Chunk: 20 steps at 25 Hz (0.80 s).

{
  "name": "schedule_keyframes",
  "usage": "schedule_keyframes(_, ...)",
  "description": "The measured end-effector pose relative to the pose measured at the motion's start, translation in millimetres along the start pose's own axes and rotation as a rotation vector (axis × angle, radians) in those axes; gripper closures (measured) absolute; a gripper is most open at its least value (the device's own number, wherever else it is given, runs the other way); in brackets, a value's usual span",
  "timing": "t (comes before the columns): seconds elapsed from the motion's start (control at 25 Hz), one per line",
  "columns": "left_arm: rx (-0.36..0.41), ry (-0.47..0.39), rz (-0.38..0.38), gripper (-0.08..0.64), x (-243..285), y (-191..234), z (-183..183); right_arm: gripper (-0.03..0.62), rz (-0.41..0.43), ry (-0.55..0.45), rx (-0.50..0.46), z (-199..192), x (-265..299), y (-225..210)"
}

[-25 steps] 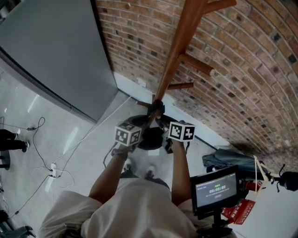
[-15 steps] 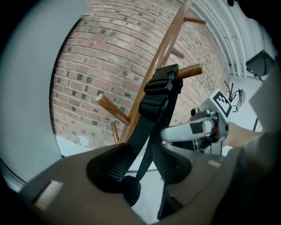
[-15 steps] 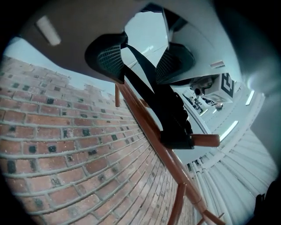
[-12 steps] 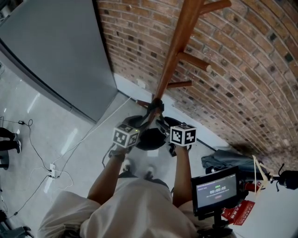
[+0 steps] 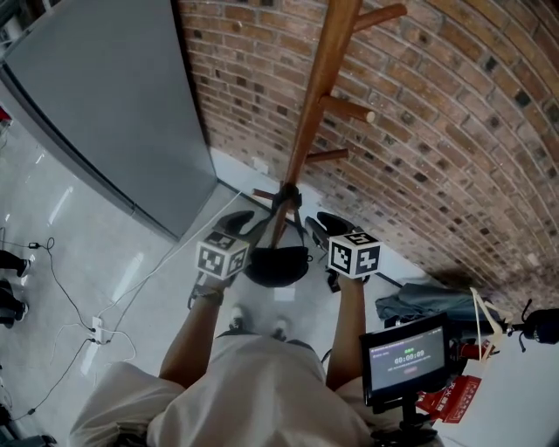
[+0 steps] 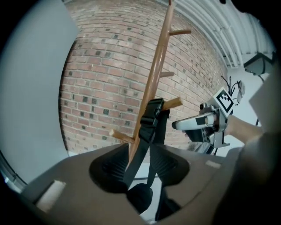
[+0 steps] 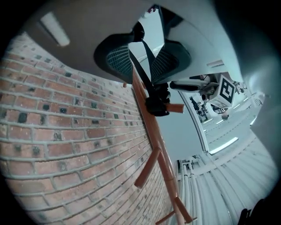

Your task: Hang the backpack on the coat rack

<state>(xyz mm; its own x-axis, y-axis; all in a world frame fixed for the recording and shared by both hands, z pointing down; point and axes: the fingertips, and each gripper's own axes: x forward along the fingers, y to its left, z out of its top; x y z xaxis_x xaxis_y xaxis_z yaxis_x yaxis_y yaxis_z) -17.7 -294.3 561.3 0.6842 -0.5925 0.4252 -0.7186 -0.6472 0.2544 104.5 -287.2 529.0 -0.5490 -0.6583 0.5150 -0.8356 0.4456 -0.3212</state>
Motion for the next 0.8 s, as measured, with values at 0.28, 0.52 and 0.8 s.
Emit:
schedule_keyframes(0.28,0.135,-0.178,0.091,0.490,-48.2,-6.9,73.1,0.571,0.006,-0.140,-0.085,55.3,-48.4,28.6)
schedule_keyframes(0.52,0.230,-0.310,0.113,0.520,-77.6,-24.4,125.7,0.589,-0.015,-0.193,-0.153,84.9,-73.1,48.6)
schedule_keyframes(0.8,0.250,-0.431,0.044,0.560,-108.0,-50.2,165.2,0.589,0.002,-0.283,-0.193,114.8,-101.4,73.7)
